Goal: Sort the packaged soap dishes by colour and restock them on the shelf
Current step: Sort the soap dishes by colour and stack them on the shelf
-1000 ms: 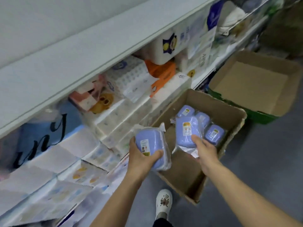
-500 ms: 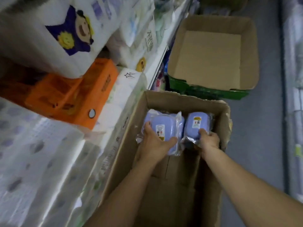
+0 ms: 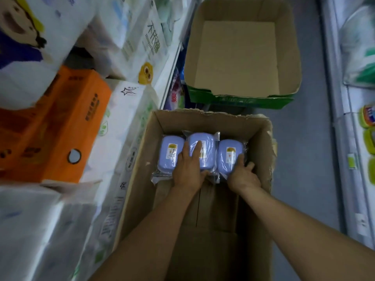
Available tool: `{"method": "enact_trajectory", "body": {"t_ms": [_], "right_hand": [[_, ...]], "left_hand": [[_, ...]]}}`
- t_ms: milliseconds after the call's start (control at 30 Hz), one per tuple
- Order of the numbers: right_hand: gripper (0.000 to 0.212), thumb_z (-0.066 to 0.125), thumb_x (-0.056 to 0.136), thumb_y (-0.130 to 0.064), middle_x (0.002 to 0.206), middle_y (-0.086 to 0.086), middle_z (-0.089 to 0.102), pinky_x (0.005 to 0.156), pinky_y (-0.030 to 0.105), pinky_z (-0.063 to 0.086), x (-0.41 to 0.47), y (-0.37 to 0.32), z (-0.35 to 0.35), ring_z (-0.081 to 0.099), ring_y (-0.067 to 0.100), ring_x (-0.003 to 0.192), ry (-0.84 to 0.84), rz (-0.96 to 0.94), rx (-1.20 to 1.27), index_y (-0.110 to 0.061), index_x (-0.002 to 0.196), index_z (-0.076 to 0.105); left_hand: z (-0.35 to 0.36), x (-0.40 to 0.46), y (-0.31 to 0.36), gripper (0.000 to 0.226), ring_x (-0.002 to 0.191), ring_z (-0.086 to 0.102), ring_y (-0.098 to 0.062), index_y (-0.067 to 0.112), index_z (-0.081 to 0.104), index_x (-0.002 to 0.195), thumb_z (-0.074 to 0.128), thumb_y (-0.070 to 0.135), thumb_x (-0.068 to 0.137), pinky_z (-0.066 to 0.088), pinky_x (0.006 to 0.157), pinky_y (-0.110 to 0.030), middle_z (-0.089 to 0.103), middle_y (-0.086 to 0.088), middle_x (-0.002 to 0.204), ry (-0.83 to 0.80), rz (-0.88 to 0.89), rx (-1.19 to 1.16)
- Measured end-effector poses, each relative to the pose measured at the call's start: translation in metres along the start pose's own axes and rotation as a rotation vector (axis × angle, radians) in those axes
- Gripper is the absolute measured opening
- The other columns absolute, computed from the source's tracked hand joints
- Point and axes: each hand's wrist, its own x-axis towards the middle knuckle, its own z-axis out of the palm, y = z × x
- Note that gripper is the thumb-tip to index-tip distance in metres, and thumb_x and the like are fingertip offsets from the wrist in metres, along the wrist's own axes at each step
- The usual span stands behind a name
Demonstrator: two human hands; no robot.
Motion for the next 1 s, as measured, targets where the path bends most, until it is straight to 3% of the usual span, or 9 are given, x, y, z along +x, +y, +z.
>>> {"method": "enact_trajectory", "body": {"t_ms": [100, 233, 333, 533, 633, 733, 800, 1000], "right_hand": [[0.092, 0.061, 0.091, -0.032, 0.151, 0.018, 0.015, 0.102, 0.043, 0.039, 0.002, -0.005, -0.010, 0.042, 0.041, 0.130, -0.067, 0.029, 0.040, -0.018, 0.154, -0.005], [0.069, 0.054, 0.092, -0.031, 0.145, 0.017, 0.024, 0.101, 0.041, 0.045, -0.021, -0.012, -0.032, 0.049, 0.040, 0.122, -0.072, -0.042, -0.015, -0.013, 0.149, 0.021], [0.061, 0.051, 0.092, -0.037, 0.147, 0.017, 0.032, 0.103, 0.041, 0.043, -0.055, -0.011, -0.048, 0.045, 0.038, 0.125, -0.046, -0.211, -0.148, -0.015, 0.146, 0.033], [0.059, 0.042, 0.097, -0.044, 0.151, 0.009, 0.034, 0.111, 0.042, 0.030, -0.155, 0.018, -0.071, 0.033, 0.031, 0.135, 0.179, -0.633, -0.347, -0.019, 0.149, 0.027], [0.062, 0.038, 0.099, -0.049, 0.153, 0.005, 0.030, 0.112, 0.040, 0.027, -0.211, 0.041, -0.076, 0.031, 0.026, 0.138, 0.290, -0.813, -0.360, -0.021, 0.152, 0.021], [0.064, 0.039, 0.098, -0.051, 0.155, 0.004, 0.028, 0.108, 0.041, 0.032, -0.268, 0.065, -0.077, 0.033, 0.026, 0.138, 0.362, -0.975, -0.308, -0.022, 0.153, 0.021], [0.064, 0.044, 0.097, -0.049, 0.155, 0.005, 0.030, 0.106, 0.044, 0.035, -0.304, 0.079, -0.072, 0.036, 0.028, 0.137, 0.373, -1.085, -0.258, -0.022, 0.152, 0.025], [0.062, 0.056, 0.091, -0.039, 0.149, 0.006, 0.038, 0.098, 0.046, 0.043, -0.404, 0.097, -0.038, 0.045, 0.029, 0.130, 0.348, -1.437, -0.221, -0.021, 0.147, 0.034]], "left_hand": [[-0.007, 0.000, 0.004, 0.095, 0.148, 0.011, -0.031, 0.030, 0.007, 0.157, 0.071, 0.042, 0.087, 0.037, 0.108, -0.046, -0.004, -0.008, 0.164, -0.027, -0.009, 0.030], [-0.027, -0.019, 0.009, 0.101, 0.150, 0.008, -0.029, 0.025, 0.006, 0.158, 0.068, 0.054, 0.084, 0.029, 0.113, -0.045, 0.000, -0.007, 0.165, -0.031, -0.040, 0.057], [-0.047, -0.055, 0.015, 0.094, 0.151, 0.005, -0.026, 0.023, 0.007, 0.158, 0.061, 0.056, 0.089, 0.022, 0.116, -0.044, 0.004, -0.006, 0.165, 0.028, -0.021, 0.087], [-0.080, -0.174, 0.035, 0.084, 0.151, 0.009, -0.018, 0.029, 0.012, 0.157, 0.049, 0.065, 0.090, 0.013, 0.120, -0.040, 0.013, 0.006, 0.164, 0.277, -0.038, 0.166], [-0.093, -0.245, 0.055, 0.079, 0.144, 0.031, -0.022, 0.024, 0.025, 0.154, 0.048, 0.063, 0.089, 0.026, 0.115, -0.043, 0.033, 0.000, 0.158, 0.425, -0.102, 0.172], [-0.096, -0.317, 0.070, 0.076, 0.114, 0.059, -0.026, 0.016, 0.042, 0.145, 0.044, 0.062, 0.084, 0.049, 0.091, -0.044, 0.059, -0.004, 0.131, 0.624, -0.176, 0.139], [-0.093, -0.363, 0.077, 0.076, 0.107, 0.061, -0.026, 0.016, 0.041, 0.144, 0.045, 0.061, 0.083, 0.052, 0.083, -0.042, 0.061, -0.003, 0.124, 0.699, -0.232, 0.108], [-0.077, -0.503, 0.081, 0.064, 0.107, 0.057, -0.024, 0.021, 0.043, 0.142, 0.053, 0.051, 0.086, 0.047, 0.085, -0.041, 0.059, 0.001, 0.123, 0.902, -0.410, 0.043]]}}
